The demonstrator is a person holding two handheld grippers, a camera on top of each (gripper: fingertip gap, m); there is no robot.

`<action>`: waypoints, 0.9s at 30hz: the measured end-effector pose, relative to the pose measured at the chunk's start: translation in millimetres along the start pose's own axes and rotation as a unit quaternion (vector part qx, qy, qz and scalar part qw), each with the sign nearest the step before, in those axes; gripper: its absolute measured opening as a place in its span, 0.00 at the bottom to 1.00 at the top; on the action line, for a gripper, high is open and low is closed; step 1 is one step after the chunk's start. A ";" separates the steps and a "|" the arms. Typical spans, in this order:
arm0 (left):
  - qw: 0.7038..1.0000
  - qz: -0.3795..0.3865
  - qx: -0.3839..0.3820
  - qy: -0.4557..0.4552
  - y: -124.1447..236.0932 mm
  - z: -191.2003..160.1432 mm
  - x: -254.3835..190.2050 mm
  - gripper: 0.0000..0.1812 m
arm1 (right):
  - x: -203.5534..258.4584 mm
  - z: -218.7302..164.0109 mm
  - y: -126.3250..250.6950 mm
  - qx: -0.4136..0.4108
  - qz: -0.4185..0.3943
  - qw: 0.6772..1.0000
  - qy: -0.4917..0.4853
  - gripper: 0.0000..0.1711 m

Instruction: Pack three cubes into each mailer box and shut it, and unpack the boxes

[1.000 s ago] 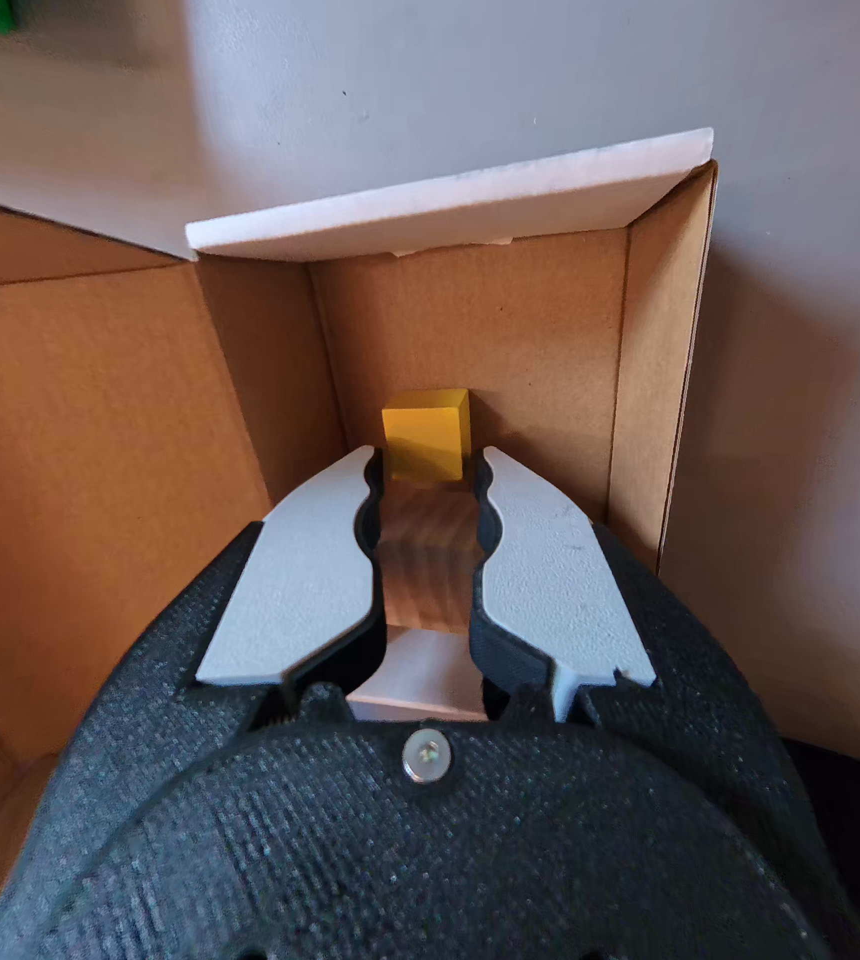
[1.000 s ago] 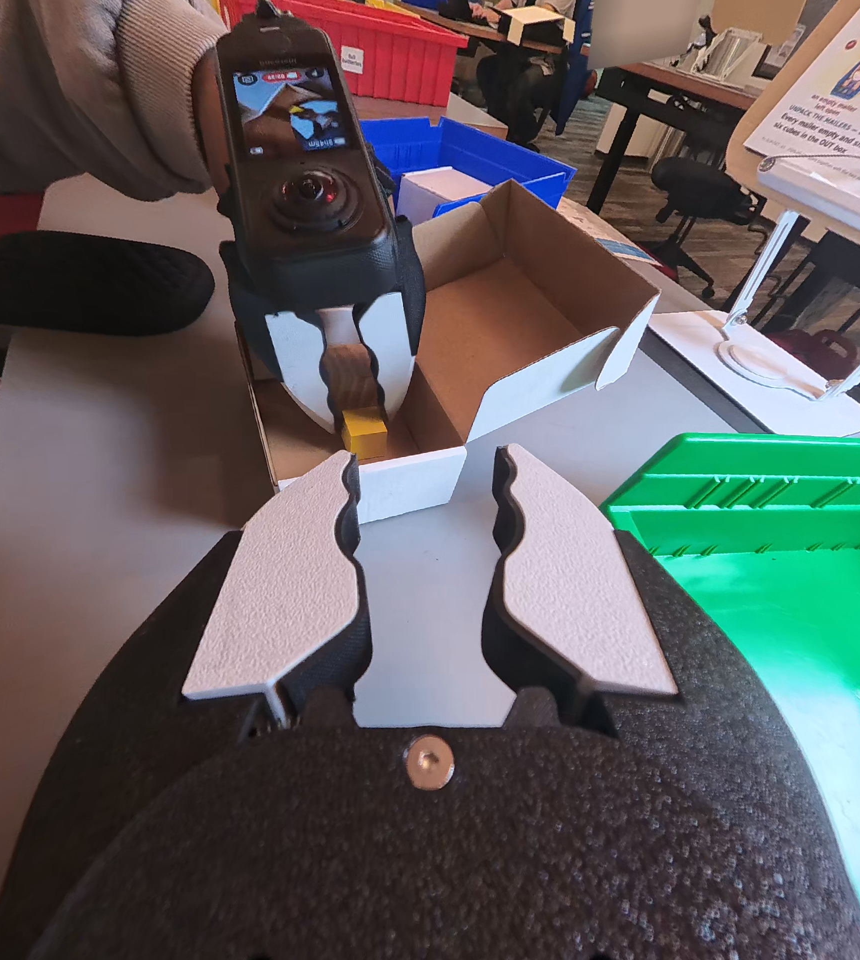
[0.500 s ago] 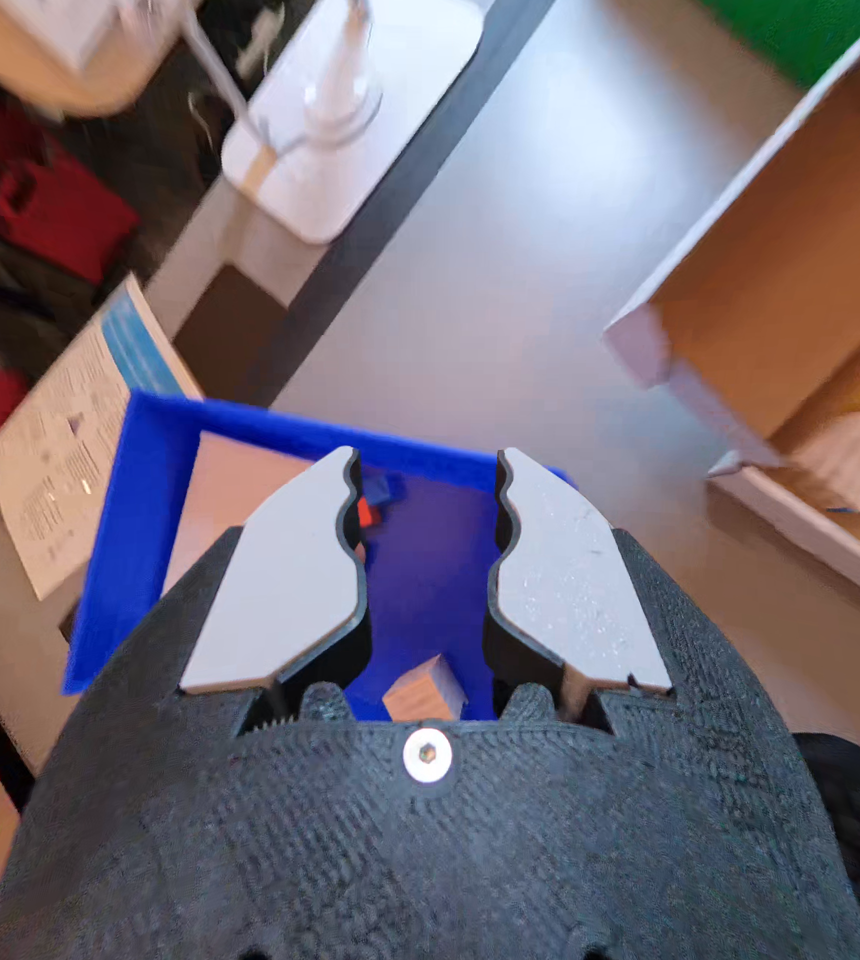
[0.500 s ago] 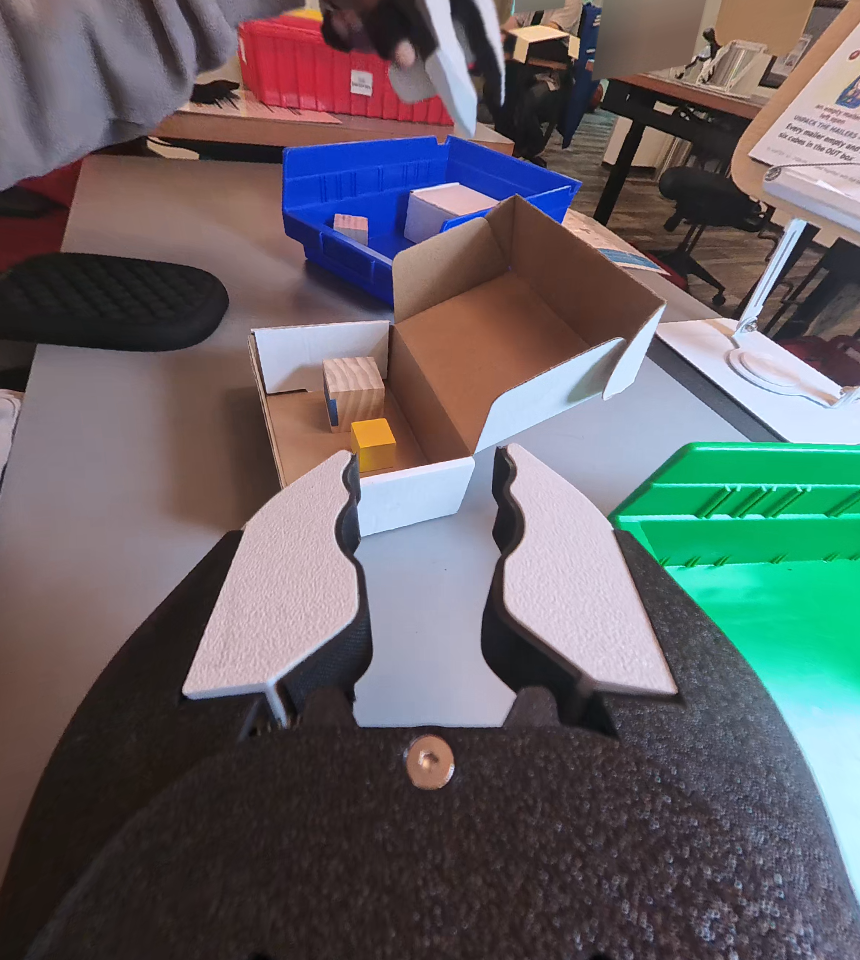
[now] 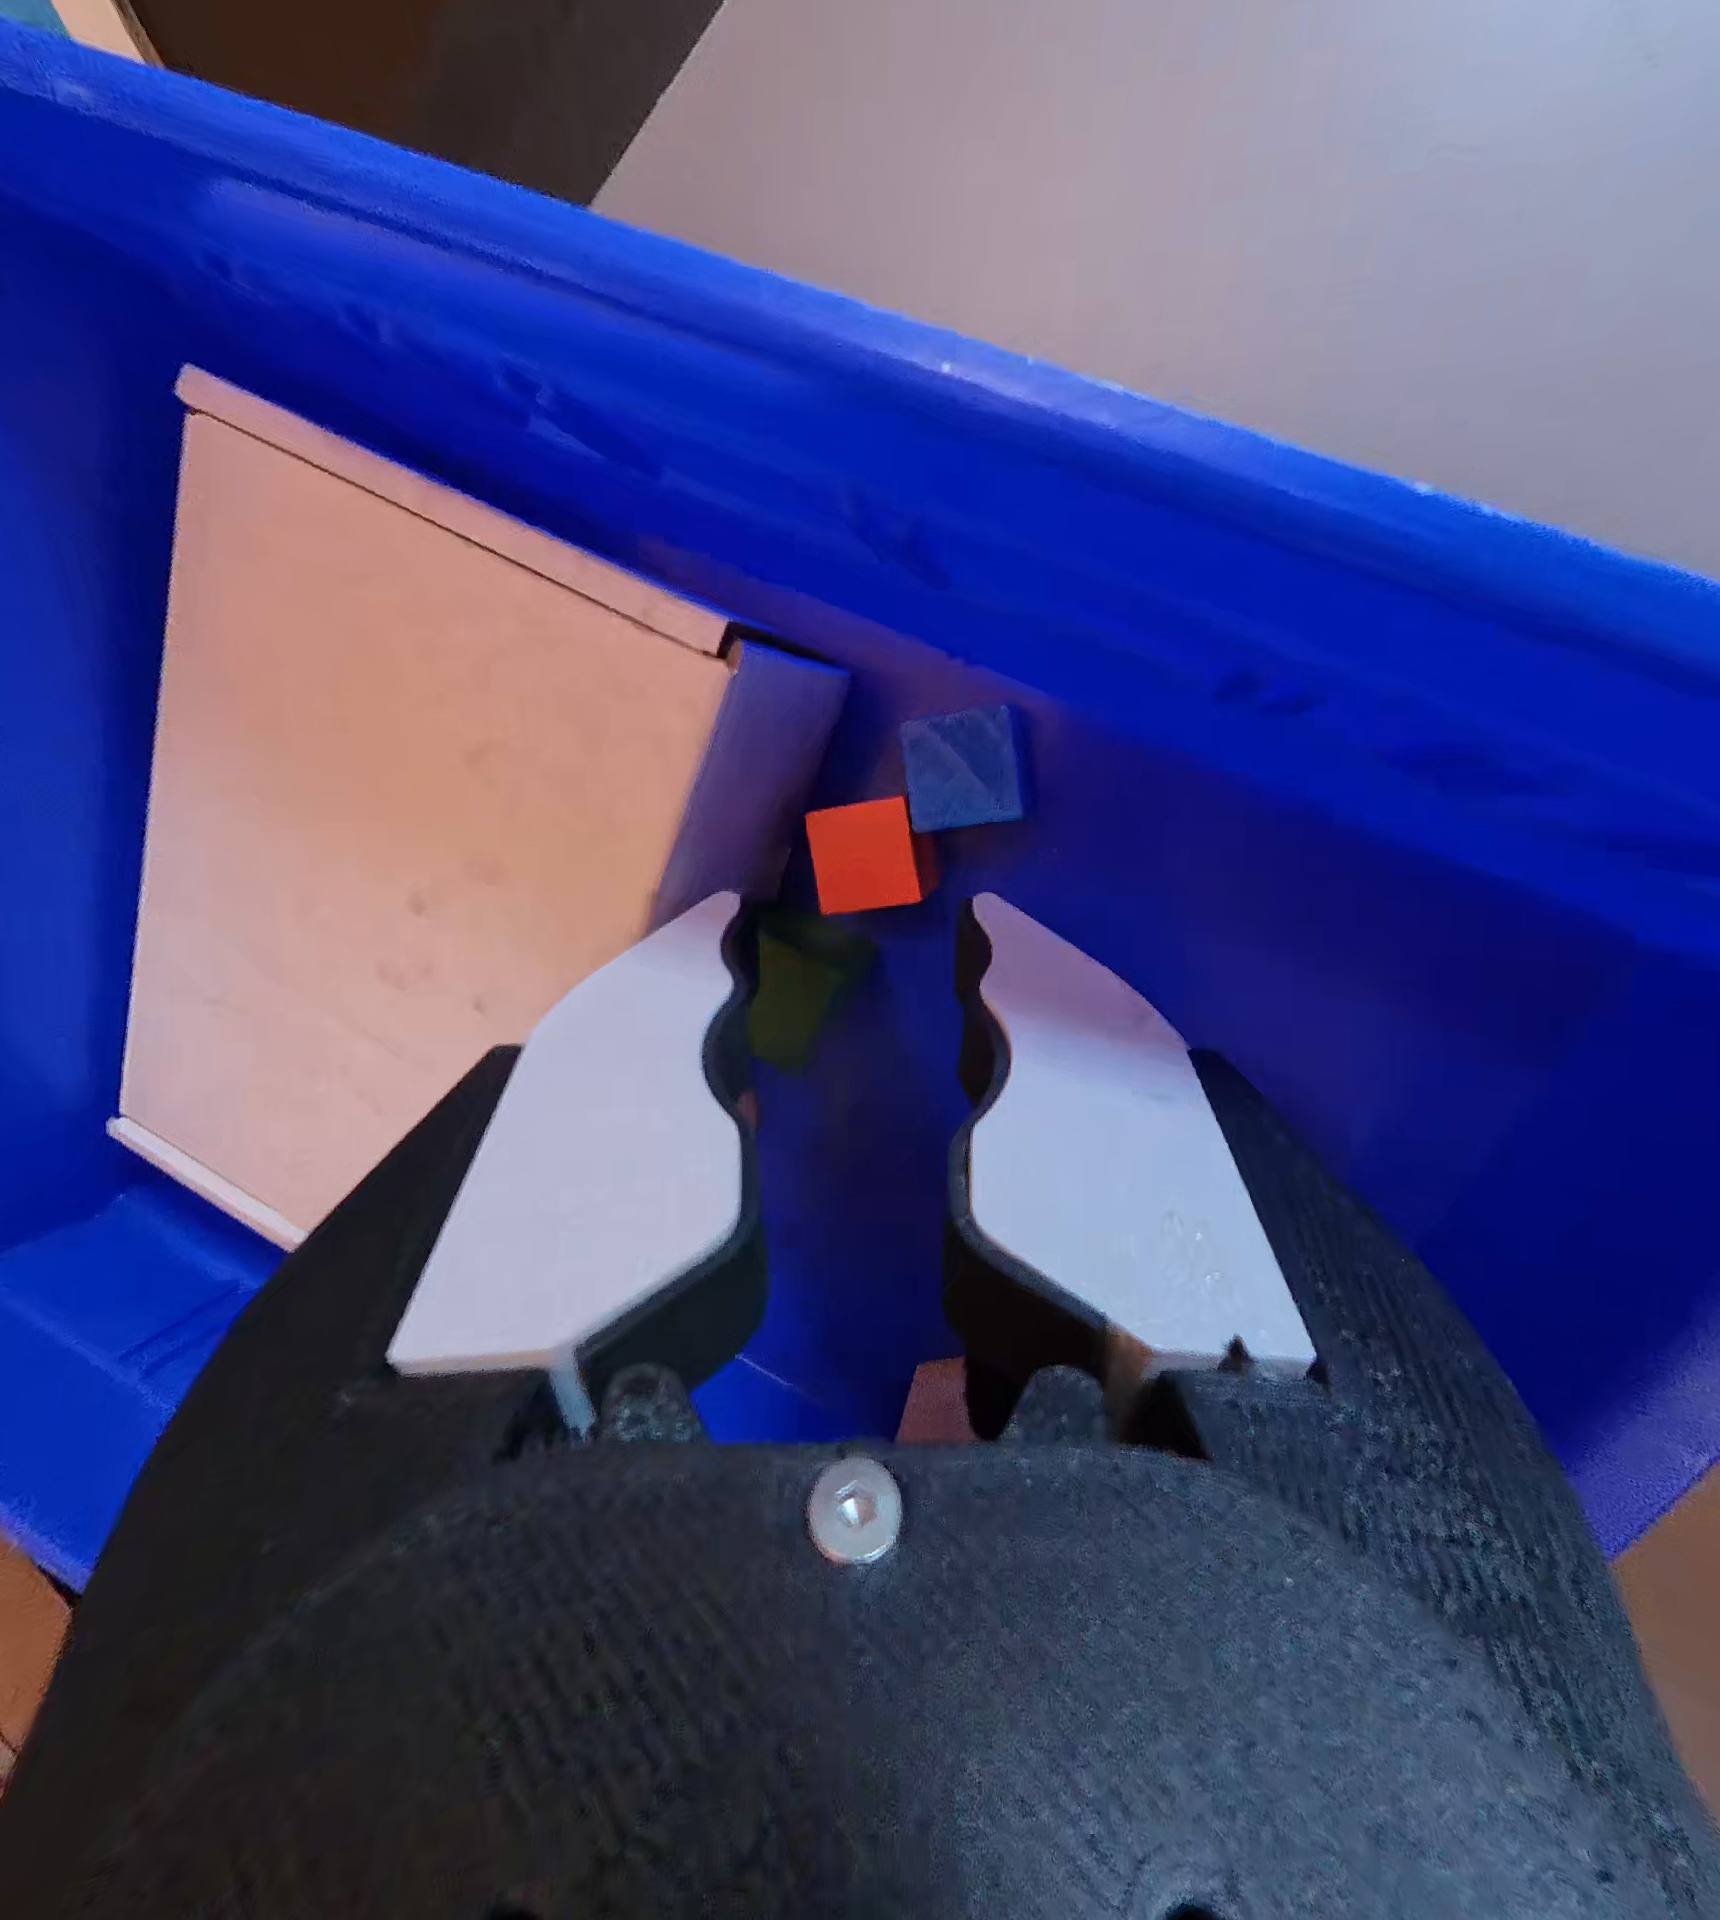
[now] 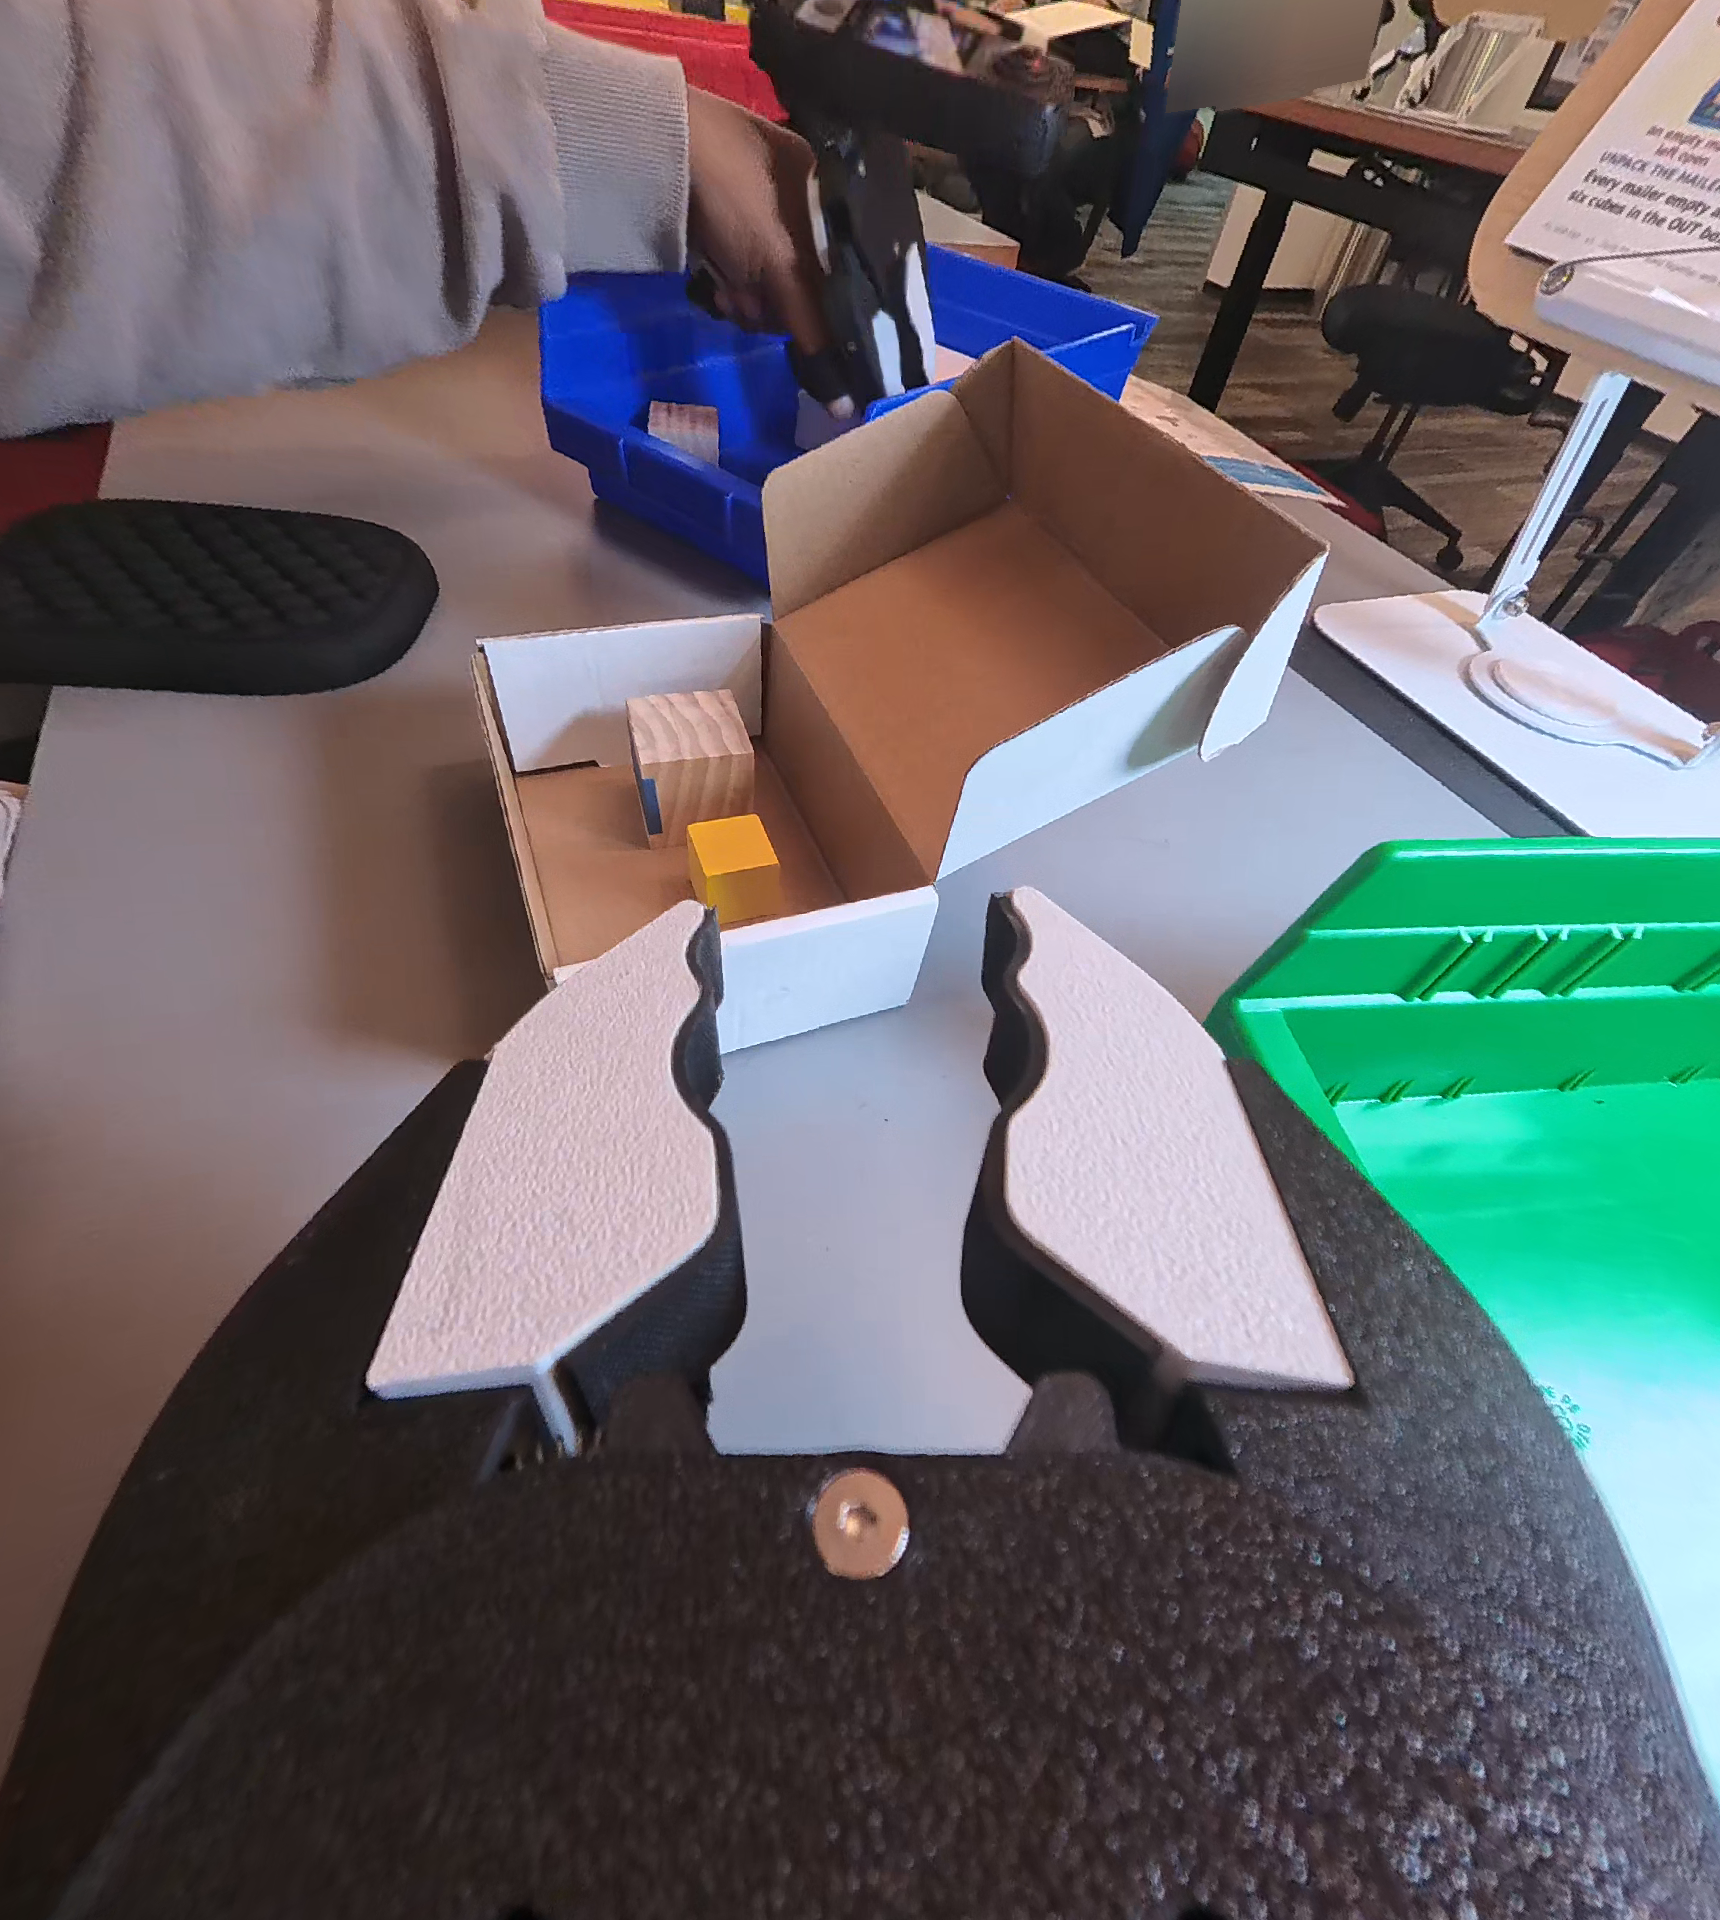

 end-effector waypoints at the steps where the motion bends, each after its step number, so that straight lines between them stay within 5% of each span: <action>1: 1.000 0.004 0.006 0.005 -3.6 0.6 -0.1 0.20 | -0.2 -0.3 0.0 0.001 0.000 1.000 0.000 0.28; 7: 0.997 0.023 0.066 0.015 -21.7 -3.5 3.0 0.15 | -0.4 -0.4 0.8 0.001 -0.001 1.000 0.002 0.28; 10: 0.999 0.015 0.048 0.005 -19.3 1.1 -0.9 0.12 | -1.6 -0.1 1.8 0.000 -0.003 1.000 0.003 0.28; 12: 0.999 0.019 0.032 -0.021 -12.4 2.7 -5.5 0.00 | -2.4 0.5 2.6 -0.002 -0.004 1.000 0.002 0.28; 16: 0.998 0.008 0.012 -0.055 0.6 -1.9 -16.4 0.00 | -1.2 0.5 2.4 -0.002 -0.001 1.000 0.004 0.28; 27: 0.998 0.022 -0.008 -0.063 -14.9 8.7 -9.0 0.21 | -0.6 -2.1 -0.3 0.005 -0.001 1.000 0.003 0.28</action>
Point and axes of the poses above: each gripper's, where its closed fingertips meet, y back along the fingers, z out of its top, x = y × z across the jaws, the point moved 5 cm from there along y, back along the fingers, and after that the axes turned 12 degrees about -z, right-handed, at the moved point
